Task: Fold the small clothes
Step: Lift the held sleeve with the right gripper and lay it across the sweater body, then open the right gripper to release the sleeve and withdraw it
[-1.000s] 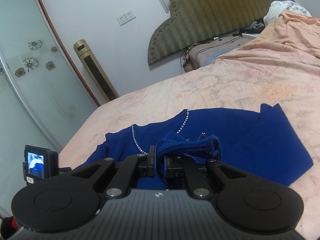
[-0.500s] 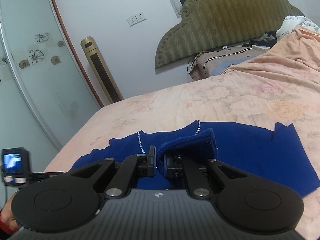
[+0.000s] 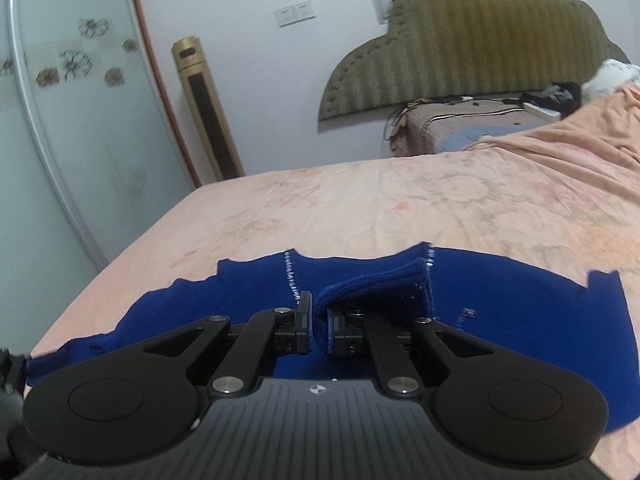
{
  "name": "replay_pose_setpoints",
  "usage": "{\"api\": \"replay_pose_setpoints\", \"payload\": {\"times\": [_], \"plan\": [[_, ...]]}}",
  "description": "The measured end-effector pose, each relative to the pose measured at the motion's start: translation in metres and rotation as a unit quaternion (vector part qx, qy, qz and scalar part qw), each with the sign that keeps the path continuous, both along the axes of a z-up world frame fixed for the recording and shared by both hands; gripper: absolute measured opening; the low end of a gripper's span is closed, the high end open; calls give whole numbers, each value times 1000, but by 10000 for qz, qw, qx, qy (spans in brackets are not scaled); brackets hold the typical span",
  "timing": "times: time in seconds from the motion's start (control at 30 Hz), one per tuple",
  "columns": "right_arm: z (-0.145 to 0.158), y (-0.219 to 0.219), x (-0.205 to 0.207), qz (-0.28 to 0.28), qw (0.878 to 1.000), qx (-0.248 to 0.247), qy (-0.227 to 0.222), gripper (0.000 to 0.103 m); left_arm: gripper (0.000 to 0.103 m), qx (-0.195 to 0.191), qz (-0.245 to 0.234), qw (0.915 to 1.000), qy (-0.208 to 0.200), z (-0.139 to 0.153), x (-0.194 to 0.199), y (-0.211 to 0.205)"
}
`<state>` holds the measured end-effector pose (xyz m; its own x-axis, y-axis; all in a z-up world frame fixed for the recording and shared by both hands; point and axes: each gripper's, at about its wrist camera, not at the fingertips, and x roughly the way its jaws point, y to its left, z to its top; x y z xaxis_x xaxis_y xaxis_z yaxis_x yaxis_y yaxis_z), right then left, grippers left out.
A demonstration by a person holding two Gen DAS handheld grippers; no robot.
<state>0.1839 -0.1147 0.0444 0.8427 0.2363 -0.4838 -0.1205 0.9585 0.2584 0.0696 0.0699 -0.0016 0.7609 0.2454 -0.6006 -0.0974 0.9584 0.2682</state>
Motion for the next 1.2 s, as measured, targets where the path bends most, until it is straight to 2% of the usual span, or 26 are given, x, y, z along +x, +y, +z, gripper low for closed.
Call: {"api": "replay_pose_setpoints", "payload": {"times": [0.3,0.8,0.87,0.9,0.97,1.07,1.13,1.2], "plan": [[5,49,31,437,9988,-225,30,12,103,-33,185,9998,66,-1,-24,12],[-7,109,62,871,9946,-499,257,12,103,-161,307,9993,158,-5,-33,29],[-13,112,68,910,9939,-499,371,17,103,-173,323,9992,167,-5,-33,31],[-16,111,71,943,9935,-450,459,19,103,-177,331,9991,175,-5,-34,32],[-23,107,77,1025,9925,-196,639,39,103,-181,347,9991,186,-5,-34,33],[-30,96,83,1332,9854,565,902,47,103,-185,377,9989,202,-5,-35,35],[-34,87,88,1474,9761,1155,1108,52,103,-187,411,9987,223,-6,-34,36],[-37,82,91,1471,9702,1479,1232,54,103,-196,425,9987,224,-6,-34,36]]}}
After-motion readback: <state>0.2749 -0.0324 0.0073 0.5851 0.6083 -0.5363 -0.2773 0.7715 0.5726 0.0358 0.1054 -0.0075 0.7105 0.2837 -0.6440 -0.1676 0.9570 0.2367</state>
